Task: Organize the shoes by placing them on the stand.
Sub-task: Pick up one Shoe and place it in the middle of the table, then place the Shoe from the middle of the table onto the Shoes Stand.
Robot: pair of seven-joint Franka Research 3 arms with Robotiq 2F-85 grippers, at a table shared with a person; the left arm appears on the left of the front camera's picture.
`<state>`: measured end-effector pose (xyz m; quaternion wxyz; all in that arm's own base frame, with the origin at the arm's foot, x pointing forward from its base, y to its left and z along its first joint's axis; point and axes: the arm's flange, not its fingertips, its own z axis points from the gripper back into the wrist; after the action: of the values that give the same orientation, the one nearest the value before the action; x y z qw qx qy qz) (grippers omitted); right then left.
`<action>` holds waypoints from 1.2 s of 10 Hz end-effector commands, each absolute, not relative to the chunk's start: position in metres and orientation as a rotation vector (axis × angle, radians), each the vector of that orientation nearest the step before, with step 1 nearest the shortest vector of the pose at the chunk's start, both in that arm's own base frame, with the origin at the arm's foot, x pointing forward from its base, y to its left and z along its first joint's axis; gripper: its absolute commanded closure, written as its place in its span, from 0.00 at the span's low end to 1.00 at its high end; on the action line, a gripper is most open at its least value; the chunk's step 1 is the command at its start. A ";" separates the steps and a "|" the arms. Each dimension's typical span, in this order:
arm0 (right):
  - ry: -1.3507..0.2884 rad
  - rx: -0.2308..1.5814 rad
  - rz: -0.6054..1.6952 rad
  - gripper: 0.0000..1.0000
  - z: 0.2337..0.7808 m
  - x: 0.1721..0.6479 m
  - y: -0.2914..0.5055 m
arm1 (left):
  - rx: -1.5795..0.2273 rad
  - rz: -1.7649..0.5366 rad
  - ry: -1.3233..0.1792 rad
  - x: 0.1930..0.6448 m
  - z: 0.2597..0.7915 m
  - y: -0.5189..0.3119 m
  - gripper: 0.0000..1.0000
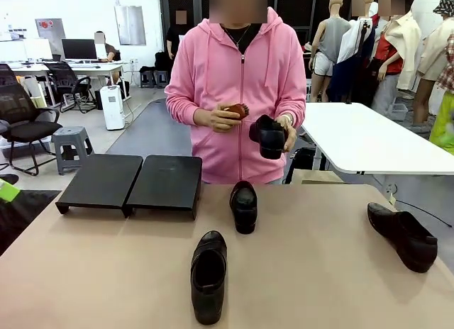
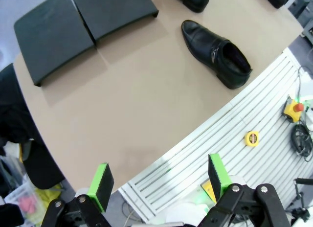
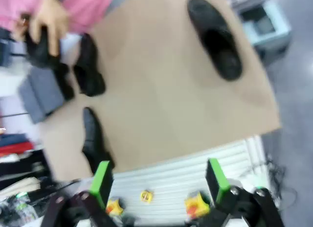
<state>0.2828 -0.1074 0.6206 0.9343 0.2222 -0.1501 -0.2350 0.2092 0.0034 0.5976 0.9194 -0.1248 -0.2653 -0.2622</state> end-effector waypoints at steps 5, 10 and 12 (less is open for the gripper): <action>-0.183 0.694 -0.367 0.00 0.587 0.250 -0.153 | -0.268 -0.550 -0.548 0.209 0.597 0.005 0.00; -0.141 0.723 -0.456 0.00 0.596 0.261 -0.165 | -0.268 -0.550 -0.548 0.209 0.597 0.005 0.00; -0.141 0.723 -0.456 0.00 0.596 0.261 -0.165 | -0.268 -0.550 -0.548 0.209 0.597 0.005 0.00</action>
<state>0.2598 -0.1647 0.5903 0.9105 0.3403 -0.0656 -0.2256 0.2092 0.0033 0.5976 0.9194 -0.1246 -0.2653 -0.2623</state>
